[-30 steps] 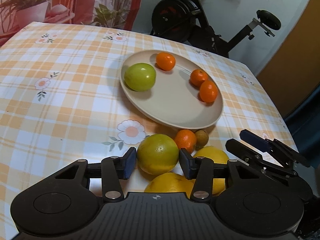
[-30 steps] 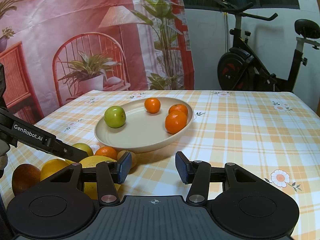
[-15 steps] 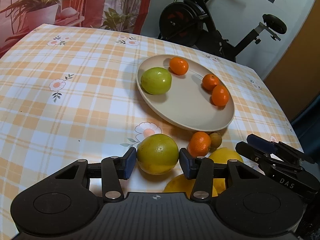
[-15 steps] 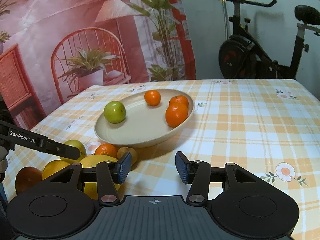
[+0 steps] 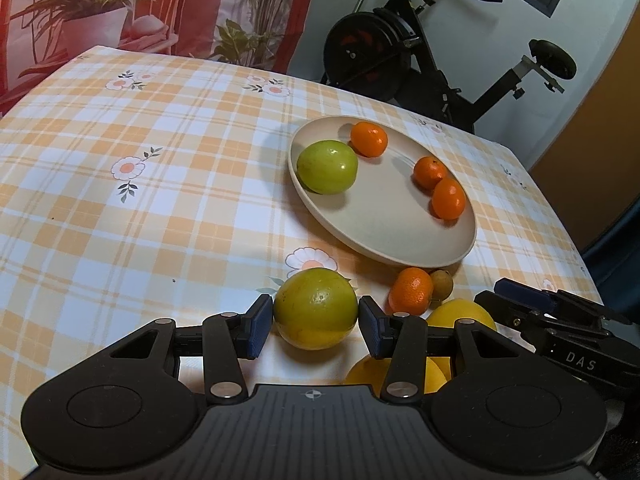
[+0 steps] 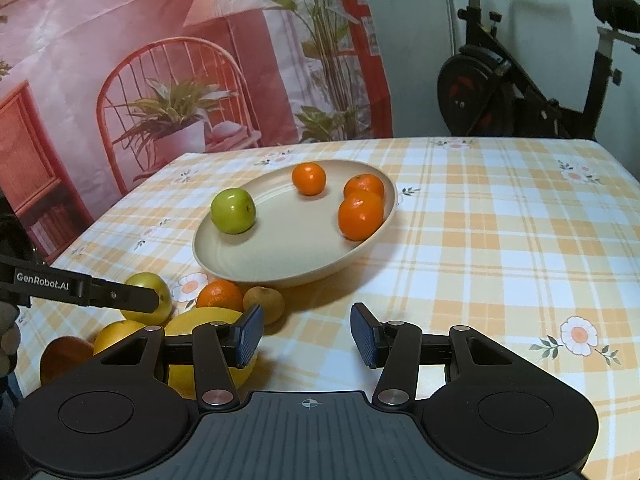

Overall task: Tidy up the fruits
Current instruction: 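Grasp a tangerine with the right gripper while the left gripper holds the grapefruit, then lower the grapefruit onto the plate with the left gripper while the right gripper lowers the tangerine there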

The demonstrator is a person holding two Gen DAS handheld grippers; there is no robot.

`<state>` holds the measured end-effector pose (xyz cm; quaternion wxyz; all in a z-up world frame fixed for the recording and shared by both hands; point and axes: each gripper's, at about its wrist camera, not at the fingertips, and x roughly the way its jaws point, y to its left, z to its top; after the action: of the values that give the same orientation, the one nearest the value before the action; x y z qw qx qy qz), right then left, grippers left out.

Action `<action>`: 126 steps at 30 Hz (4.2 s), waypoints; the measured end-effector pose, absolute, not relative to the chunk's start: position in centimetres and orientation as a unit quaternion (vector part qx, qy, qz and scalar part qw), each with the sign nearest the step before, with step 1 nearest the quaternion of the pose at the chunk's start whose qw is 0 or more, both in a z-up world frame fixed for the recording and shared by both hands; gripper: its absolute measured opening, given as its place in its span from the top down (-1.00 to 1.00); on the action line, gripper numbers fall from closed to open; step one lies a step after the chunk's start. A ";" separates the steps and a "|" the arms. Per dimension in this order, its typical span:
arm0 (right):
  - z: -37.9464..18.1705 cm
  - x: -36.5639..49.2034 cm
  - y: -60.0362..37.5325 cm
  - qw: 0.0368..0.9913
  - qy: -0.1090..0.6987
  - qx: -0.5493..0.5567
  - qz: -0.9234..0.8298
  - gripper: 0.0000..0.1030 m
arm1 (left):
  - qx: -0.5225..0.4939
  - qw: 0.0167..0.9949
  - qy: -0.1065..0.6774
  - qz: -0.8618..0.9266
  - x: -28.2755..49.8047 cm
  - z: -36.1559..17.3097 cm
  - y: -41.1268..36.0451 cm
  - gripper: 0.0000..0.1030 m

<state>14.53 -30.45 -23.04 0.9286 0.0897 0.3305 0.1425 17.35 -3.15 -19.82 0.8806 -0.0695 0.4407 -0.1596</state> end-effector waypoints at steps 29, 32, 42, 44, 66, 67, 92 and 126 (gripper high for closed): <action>-19.6 19.3 -20.7 0.880 0.436 -0.040 0.182 0.28 | -0.110 0.891 0.421 -0.134 17.6 -20.2 0.8 0.04; -19.9 19.7 -19.8 0.876 0.444 -0.069 0.175 0.29 | -0.114 0.891 0.419 -0.129 17.7 -20.2 1.2 0.04; -20.7 19.8 -18.5 0.865 0.461 -0.123 0.154 0.37 | -0.124 0.891 0.417 -0.131 17.7 -20.3 1.9 0.04; -20.7 19.7 -18.4 0.867 0.458 -0.123 0.153 0.39 | -0.125 0.891 0.417 -0.132 17.7 -20.3 2.0 0.04; -18.3 18.0 -23.8 0.919 0.362 -0.026 0.153 0.40 | -0.095 0.905 0.388 -0.145 17.5 -18.9 0.5 0.04; -18.3 18.1 -24.1 0.921 0.358 -0.024 0.152 0.40 | -0.091 0.906 0.387 -0.147 17.6 -18.8 0.3 0.04; -20.7 20.8 -30.3 0.932 0.333 0.029 0.139 0.40 | 0.034 0.901 0.389 -0.189 22.8 -17.6 -6.7 0.04; -21.6 21.9 -29.6 0.930 0.335 -0.011 0.152 0.40 | 0.076 0.915 0.367 -0.149 28.2 -18.8 -9.5 0.12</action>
<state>21.86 -29.58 -21.65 0.9300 -0.0106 0.3346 0.1516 28.18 -9.49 -18.76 0.9151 0.0757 0.3671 -0.1490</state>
